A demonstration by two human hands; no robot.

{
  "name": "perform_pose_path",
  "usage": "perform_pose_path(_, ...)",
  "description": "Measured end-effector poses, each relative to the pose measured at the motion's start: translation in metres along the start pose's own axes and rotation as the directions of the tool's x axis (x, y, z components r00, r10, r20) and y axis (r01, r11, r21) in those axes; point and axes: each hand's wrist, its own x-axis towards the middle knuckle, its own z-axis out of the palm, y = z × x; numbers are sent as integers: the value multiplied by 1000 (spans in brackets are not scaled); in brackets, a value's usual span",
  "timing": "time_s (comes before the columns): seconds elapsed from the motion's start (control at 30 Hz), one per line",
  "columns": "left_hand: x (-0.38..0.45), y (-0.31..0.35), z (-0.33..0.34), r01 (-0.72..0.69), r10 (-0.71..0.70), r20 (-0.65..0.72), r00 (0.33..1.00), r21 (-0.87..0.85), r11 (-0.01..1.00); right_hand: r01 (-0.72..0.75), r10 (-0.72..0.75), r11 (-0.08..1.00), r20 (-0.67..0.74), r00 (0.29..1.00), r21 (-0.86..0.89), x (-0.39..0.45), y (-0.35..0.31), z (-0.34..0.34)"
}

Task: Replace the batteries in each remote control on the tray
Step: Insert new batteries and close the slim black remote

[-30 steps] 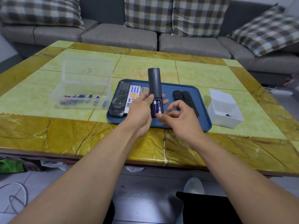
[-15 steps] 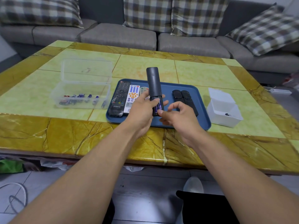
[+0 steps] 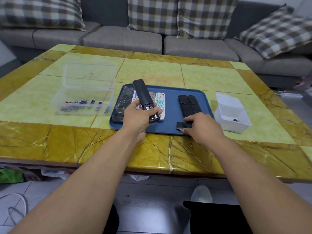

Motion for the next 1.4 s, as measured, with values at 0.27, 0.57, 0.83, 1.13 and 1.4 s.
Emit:
perform_pose_path(0.27,3,0,4,55,-53,68,996,-20,998,14,-5,995,85,996,-102,2,-6,-6)
perform_pose_path(0.57,10,-3,0,30,-30,-9,1000,35,999,132,-55,932,-227,972,339,-10,-19,-14)
perform_pose_path(0.83,-2,-4,9,30,-30,56,998,15,999,213,-101,908,-303,948,361,-24,-36,-1)
perform_pose_path(1.13,-13,-5,12,2,-18,179,984,87,996,223,-114,931,-353,929,287,-25,-37,-3)
perform_pose_path(1.4,-13,-4,12,-28,19,200,980,40,999,202,-63,749,-236,970,631,-15,-29,2)
